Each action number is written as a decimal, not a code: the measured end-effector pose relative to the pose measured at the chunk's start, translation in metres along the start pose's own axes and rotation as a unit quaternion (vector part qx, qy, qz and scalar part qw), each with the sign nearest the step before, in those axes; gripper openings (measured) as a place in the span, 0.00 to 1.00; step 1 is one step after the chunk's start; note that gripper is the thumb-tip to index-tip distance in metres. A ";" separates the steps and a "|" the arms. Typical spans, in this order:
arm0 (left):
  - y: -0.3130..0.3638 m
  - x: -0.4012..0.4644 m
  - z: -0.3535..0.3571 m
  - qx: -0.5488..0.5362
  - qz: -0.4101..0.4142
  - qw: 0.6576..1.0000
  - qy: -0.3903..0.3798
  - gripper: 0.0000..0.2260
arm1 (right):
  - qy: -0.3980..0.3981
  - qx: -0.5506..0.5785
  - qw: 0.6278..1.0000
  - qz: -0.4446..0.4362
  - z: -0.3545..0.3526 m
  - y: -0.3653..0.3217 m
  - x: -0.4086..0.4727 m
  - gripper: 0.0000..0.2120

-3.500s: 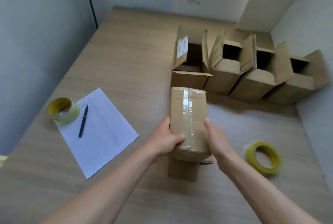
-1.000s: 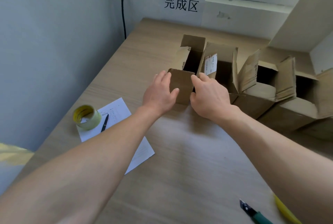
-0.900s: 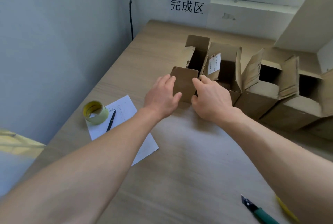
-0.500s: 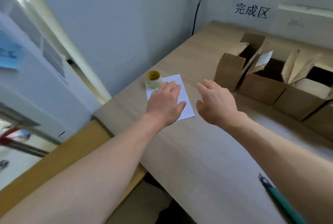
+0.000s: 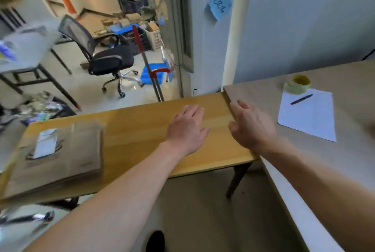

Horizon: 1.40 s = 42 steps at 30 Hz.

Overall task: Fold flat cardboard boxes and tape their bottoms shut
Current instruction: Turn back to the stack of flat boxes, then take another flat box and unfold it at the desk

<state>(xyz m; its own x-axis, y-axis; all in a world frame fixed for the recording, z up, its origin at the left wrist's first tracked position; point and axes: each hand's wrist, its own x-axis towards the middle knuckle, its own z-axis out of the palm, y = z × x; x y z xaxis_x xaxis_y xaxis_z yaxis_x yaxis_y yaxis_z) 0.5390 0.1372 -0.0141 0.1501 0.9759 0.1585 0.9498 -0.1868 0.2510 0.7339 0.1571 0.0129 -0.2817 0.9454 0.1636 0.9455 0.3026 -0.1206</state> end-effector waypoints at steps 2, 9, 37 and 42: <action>-0.045 -0.026 -0.010 0.004 -0.038 0.999 0.003 0.28 | -0.001 -0.009 0.999 -0.038 0.012 -0.045 0.007 0.15; -0.212 -0.108 -0.044 0.000 -0.144 0.990 0.007 0.27 | -0.029 0.005 0.992 -0.120 0.057 -0.226 0.039 0.20; -0.485 -0.247 -0.084 0.038 -0.320 0.947 -0.006 0.27 | -0.157 0.028 0.938 -0.307 0.176 -0.526 0.093 0.21; -0.490 -0.249 -0.077 0.016 -0.372 0.922 -0.108 0.42 | -0.255 -0.010 0.923 -0.288 0.198 -0.516 0.097 0.44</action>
<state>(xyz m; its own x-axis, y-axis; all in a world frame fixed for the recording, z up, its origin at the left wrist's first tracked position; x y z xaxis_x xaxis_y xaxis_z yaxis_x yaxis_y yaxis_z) 0.0152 -0.0230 -0.1030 -0.4985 0.8330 -0.2401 0.8191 0.5433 0.1842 0.1867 0.1169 -0.1026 -0.7745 0.5630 -0.2884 0.6157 0.7756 -0.1394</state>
